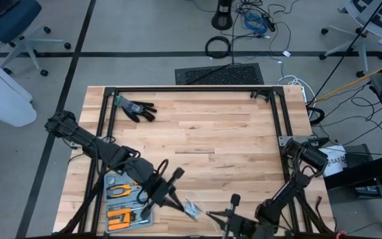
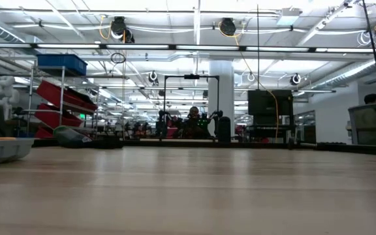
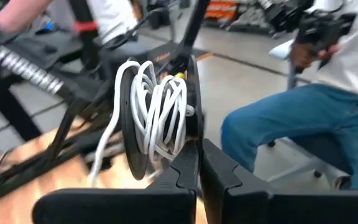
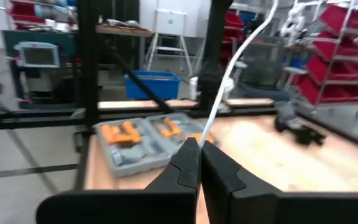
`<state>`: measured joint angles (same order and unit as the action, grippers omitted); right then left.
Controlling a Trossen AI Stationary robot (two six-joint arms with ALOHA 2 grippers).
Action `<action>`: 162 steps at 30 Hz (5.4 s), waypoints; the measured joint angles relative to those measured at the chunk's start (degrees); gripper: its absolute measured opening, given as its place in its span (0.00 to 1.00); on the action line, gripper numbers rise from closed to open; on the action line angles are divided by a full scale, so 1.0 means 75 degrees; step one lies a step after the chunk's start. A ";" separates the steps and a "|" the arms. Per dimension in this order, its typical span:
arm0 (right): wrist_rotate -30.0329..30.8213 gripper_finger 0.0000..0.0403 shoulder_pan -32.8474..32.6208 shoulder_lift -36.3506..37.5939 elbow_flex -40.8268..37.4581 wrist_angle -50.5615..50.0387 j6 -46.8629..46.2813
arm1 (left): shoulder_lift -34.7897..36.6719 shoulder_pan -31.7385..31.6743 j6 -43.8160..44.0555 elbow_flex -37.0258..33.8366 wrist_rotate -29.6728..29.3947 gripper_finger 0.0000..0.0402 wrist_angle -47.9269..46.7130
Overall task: Coil cords
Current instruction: Coil the white cable wire into the spool
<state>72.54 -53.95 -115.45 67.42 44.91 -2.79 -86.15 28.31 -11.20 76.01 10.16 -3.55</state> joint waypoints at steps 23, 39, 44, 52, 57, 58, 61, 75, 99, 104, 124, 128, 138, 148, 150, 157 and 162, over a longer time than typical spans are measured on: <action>-0.2528 0.00 0.1289 0.0398 0.0003 -0.0353 0.0640 | -0.0007 0.0401 -0.1666 0.0000 0.0434 0.02 0.1376; -0.1700 0.00 0.0357 0.0398 0.0003 -0.0689 -0.0245 | 0.0069 -0.0310 -0.1956 0.0000 -0.0015 0.02 0.1151; -0.1032 0.00 0.0001 0.0398 0.0003 -0.0905 -0.0568 | 0.0284 -0.0389 -0.1772 0.0000 -0.0312 0.02 0.0794; -0.0425 0.00 -0.0289 0.0398 0.0003 -0.0866 -0.0579 | 0.0682 -0.0308 -0.1284 0.0000 -0.0717 0.02 -0.0215; -0.0423 0.00 -0.0421 0.0453 0.0003 -0.0701 -0.0539 | 0.0745 -0.0307 -0.0749 0.0000 -0.1194 0.02 -0.1031; -0.0410 0.00 -0.0444 0.0487 0.0003 -0.0709 -0.0525 | 0.0749 -0.0307 -0.0676 0.0000 -0.1224 0.02 -0.1146; -0.0375 0.00 -0.0536 0.0592 0.0003 -0.0697 -0.0578 | 0.0752 -0.0305 -0.0523 0.0000 -0.1433 0.02 -0.1445; -0.0258 0.00 -0.0993 0.0991 0.0003 -0.0820 -0.0879 | 0.0752 -0.0305 0.0273 0.0000 -0.1732 0.02 -0.2255; -0.0919 0.00 -0.0965 0.2068 0.0000 -0.2006 -0.0473 | 0.0749 0.0296 0.1256 0.0000 -0.2046 0.02 -0.2894; -0.0943 0.02 -0.0907 0.2222 0.0000 -0.2020 0.0124 | 0.0749 0.0299 0.1255 0.0000 -0.2047 0.02 -0.2974; -0.1885 0.40 0.1219 0.2271 -0.0003 -0.2913 0.0840 | 0.0749 0.0196 0.1257 0.0000 -0.2618 0.02 -0.3951; -0.2456 0.35 0.1680 0.2359 0.0000 -0.2431 0.1411 | 0.0749 0.0217 0.1256 0.0000 -0.2615 0.02 -0.4029; -0.3515 0.26 0.2365 0.2362 0.0000 -0.2373 0.1401 | 0.0749 0.0229 0.1253 0.0000 -0.2594 0.02 -0.4023; -0.3880 0.21 0.2670 0.2365 0.0000 -0.3023 0.0725 | 0.0749 0.0308 0.1253 0.0000 -0.2589 0.02 -0.3998; -0.3927 0.21 0.2686 0.2364 0.0000 -0.3029 0.0658 | 0.0749 0.0333 0.1253 0.0000 -0.2591 0.02 -0.3981; -0.3867 0.21 0.2559 0.2365 0.0000 -0.3029 0.0683 | 0.0749 0.0348 0.1454 0.0000 -0.2589 0.02 -0.3984; -0.3828 0.21 0.2519 0.2365 0.0000 -0.3032 0.0666 | 0.0749 0.0403 0.1456 0.0000 -0.2589 0.02 -0.3981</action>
<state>43.84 -35.06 -97.71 67.42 22.17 2.21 -80.53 31.33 -0.28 76.01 -9.26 -33.41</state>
